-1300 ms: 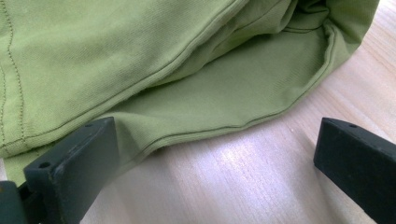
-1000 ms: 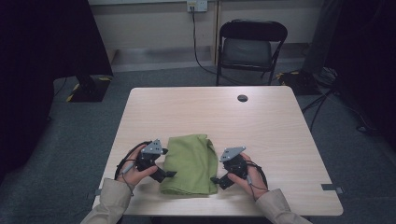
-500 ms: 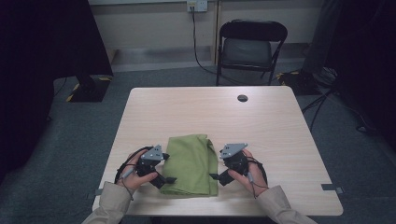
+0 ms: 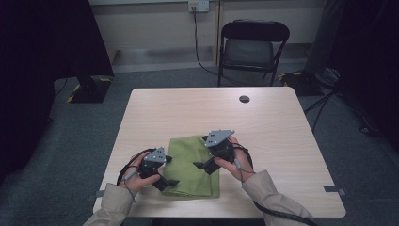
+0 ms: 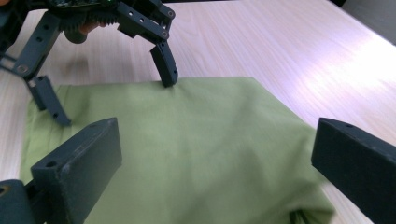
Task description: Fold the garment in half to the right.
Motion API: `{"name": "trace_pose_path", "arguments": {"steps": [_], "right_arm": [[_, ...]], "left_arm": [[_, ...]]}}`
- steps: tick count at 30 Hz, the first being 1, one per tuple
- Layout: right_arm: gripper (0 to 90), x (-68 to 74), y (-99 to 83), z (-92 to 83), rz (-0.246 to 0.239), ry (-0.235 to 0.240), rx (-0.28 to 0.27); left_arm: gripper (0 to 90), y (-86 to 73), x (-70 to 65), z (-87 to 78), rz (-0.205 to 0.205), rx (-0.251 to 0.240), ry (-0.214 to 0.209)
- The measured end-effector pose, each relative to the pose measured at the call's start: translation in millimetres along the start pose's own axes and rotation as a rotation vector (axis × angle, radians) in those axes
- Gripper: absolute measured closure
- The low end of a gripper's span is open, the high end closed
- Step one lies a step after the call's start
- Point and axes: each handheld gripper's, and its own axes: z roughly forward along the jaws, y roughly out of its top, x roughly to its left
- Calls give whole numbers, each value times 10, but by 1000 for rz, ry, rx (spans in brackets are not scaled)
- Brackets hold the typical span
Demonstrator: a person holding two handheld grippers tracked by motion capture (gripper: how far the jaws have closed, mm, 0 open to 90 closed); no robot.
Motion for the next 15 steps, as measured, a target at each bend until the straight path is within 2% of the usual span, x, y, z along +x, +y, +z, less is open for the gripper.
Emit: {"name": "trace_pose_path", "arguments": {"steps": [3, 7, 15], "right_arm": [[8, -36, 44, 134, -20, 19, 15], [15, -95, -33, 324, -32, 26, 91], [13, -199, -349, 344, -3, 25, 132]], "left_arm": [[8, -12, 6, 1, -6, 2, -3], [8, -17, 0, 11, 0, 12, -1], [7, -13, -5, 43, -3, 25, -2]]}}
